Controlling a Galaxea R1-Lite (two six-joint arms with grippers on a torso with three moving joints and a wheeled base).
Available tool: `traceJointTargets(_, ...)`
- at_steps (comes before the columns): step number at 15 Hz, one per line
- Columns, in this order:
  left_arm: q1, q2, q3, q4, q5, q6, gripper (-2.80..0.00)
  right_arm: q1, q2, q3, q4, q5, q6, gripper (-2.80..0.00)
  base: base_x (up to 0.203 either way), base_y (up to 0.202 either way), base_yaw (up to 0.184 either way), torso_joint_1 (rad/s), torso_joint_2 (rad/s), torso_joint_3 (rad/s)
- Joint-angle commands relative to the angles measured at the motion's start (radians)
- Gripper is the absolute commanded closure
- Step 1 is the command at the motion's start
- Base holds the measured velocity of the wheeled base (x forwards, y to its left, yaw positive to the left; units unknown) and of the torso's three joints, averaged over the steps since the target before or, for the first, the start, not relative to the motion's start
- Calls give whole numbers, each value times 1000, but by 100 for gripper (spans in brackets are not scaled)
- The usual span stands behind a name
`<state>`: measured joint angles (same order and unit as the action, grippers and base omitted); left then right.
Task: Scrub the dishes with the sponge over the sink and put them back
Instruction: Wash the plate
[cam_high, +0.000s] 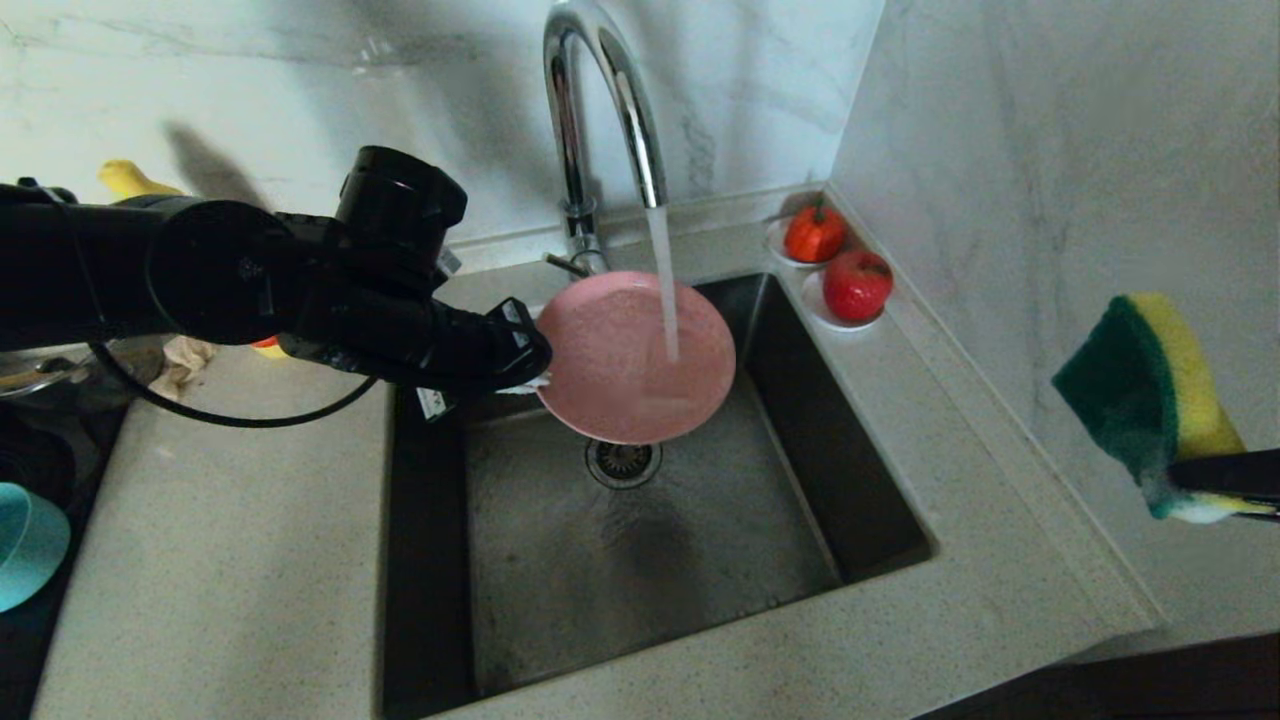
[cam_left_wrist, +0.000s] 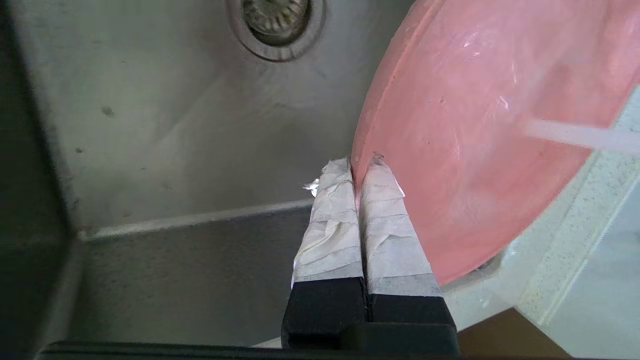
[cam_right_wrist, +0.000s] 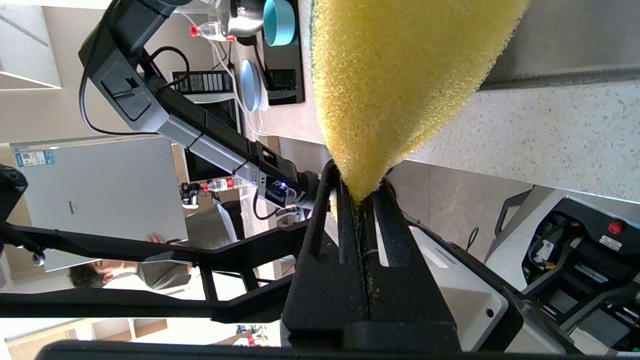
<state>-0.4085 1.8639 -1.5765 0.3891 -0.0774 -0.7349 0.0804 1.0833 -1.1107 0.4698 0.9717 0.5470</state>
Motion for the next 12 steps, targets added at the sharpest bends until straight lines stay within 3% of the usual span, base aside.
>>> traceJointTargets(1,-30,26,-15,2,-1,-3,0,-7,1,11,0,5,1,0,0,0,0,0,0,0)
traceJointTargets(5,-69,59,-23,2,3,-3,0,-16,-5,11,1,5,1,0,0,0,0,0,0,0)
traceJointTargets(10,-82,73,22,5,59,2,0,-16,-5,13,1,5,1,0,0,0,0,0,0,0)
traceJointTargets(12,-81,69,37,9,116,7,0,-16,-6,23,-2,5,-1,0,0,0,0,0,0,0)
